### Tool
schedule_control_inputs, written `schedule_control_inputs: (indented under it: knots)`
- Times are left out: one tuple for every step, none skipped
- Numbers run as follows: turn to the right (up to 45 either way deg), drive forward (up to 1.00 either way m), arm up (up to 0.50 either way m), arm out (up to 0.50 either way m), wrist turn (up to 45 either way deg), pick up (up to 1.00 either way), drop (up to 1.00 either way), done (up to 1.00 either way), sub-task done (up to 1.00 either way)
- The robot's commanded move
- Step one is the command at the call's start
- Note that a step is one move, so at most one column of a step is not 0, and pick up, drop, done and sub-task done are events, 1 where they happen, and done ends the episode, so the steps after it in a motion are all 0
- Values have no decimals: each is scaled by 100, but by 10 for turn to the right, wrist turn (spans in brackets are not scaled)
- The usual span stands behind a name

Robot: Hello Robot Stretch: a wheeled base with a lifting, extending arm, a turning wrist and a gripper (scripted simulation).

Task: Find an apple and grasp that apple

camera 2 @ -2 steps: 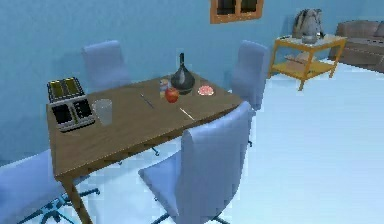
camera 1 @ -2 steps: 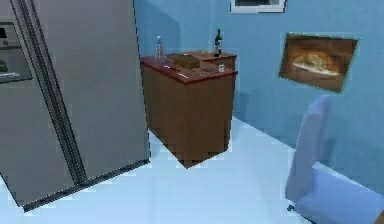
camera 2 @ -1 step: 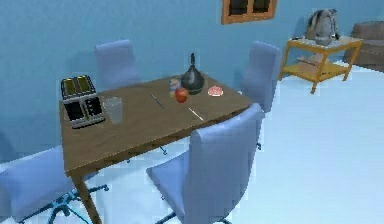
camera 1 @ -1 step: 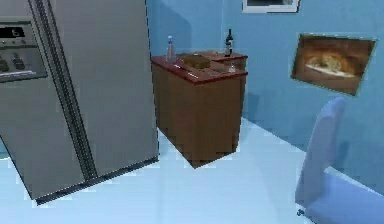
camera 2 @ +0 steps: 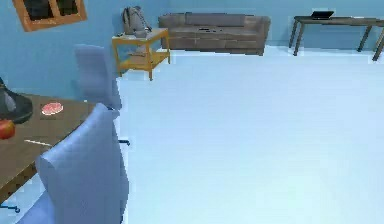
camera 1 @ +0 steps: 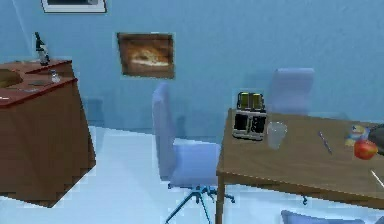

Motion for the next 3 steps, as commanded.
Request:
schedule_control_inputs:
  knots:
    - [450,0,0,0,0,0,0,0,0]
    - [420,0,0,0,0,0,0,0,0]
    - [0,80,0,0,0,0,0,0,0]
